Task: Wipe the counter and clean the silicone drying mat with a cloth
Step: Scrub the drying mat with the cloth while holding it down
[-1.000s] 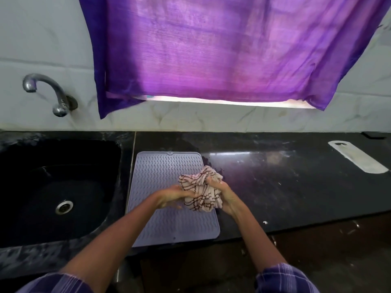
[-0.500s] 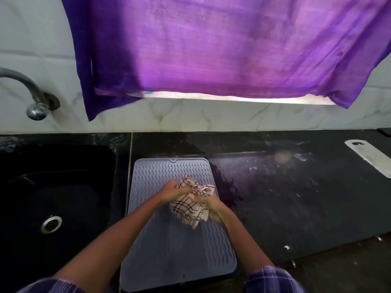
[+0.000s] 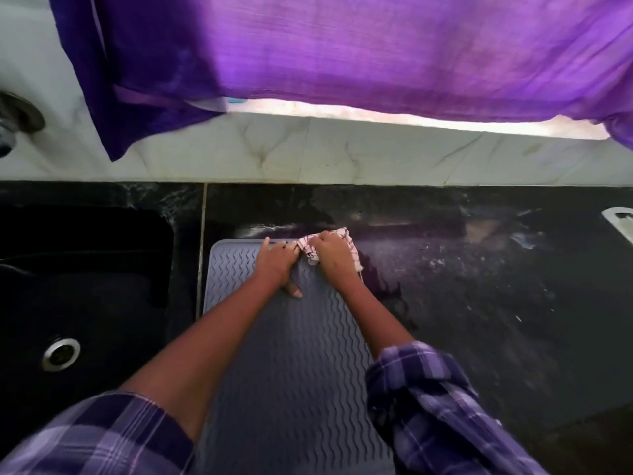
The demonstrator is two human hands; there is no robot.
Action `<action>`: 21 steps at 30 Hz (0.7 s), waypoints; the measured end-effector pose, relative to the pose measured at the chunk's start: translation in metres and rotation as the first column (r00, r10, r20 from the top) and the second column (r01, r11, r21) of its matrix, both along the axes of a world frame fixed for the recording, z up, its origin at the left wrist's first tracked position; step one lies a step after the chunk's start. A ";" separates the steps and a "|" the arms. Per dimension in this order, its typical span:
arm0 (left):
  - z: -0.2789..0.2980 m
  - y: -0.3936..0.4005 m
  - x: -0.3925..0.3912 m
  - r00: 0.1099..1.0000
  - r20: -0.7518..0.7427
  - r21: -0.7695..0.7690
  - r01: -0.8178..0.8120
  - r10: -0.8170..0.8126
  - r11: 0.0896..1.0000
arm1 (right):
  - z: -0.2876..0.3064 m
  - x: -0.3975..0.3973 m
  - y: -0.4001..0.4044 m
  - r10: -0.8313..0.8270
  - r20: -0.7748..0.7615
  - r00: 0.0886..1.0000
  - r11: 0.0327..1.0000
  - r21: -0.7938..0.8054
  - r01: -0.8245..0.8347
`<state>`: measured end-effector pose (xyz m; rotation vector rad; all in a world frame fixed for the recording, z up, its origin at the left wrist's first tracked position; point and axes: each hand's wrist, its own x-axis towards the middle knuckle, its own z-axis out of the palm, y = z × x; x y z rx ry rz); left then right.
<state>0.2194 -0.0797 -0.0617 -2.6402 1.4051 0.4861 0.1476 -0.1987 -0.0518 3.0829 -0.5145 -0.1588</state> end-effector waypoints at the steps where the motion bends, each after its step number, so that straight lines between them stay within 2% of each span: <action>1: -0.001 0.001 0.003 1.000 0.015 0.021 0.006 -0.006 1.000 | -0.003 0.000 0.001 -0.012 -0.007 1.000 1.000 0.019 0.012; 4: -0.001 0.003 0.007 0.999 0.034 0.060 0.034 -0.036 0.998 | 0.005 -0.008 0.000 -0.052 0.014 0.999 0.993 0.106 0.050; 6: -0.002 0.003 0.007 0.998 0.042 0.062 0.046 -0.049 0.997 | 0.012 -0.024 0.007 -0.037 -0.094 0.995 0.983 0.174 0.053; 8: -0.001 0.003 0.007 0.996 0.062 0.071 0.056 -0.060 0.996 | 0.017 -0.044 0.015 0.053 -0.227 0.972 0.976 0.219 -0.003; 10: 0.000 0.003 0.006 0.995 0.069 0.071 0.061 -0.066 0.996 | 0.026 -0.051 0.009 0.070 -0.307 0.949 0.974 0.226 0.002; 11: 0.001 0.004 0.006 0.996 0.066 0.064 0.062 -0.066 0.996 | 0.033 -0.048 0.006 0.052 -0.291 0.955 0.975 0.222 0.014; 14: 0.001 0.006 0.006 0.998 0.045 0.031 0.038 -0.039 0.999 | 0.042 -0.025 0.000 -0.059 -0.015 0.998 0.978 0.199 0.061; 15: 0.000 0.006 0.006 0.999 0.040 0.021 0.027 -0.027 0.999 | 0.039 -0.020 0.006 -0.046 0.001 0.999 0.985 0.167 0.045; 18: -0.001 0.007 0.007 0.998 0.059 0.029 0.031 -0.033 0.999 | 0.013 -0.022 0.031 0.021 -0.129 0.991 0.991 0.132 -0.004; 21: 0.000 0.005 0.008 0.995 0.094 0.021 0.034 -0.036 0.999 | 0.019 -0.025 0.028 0.038 -0.285 0.958 0.991 0.133 0.000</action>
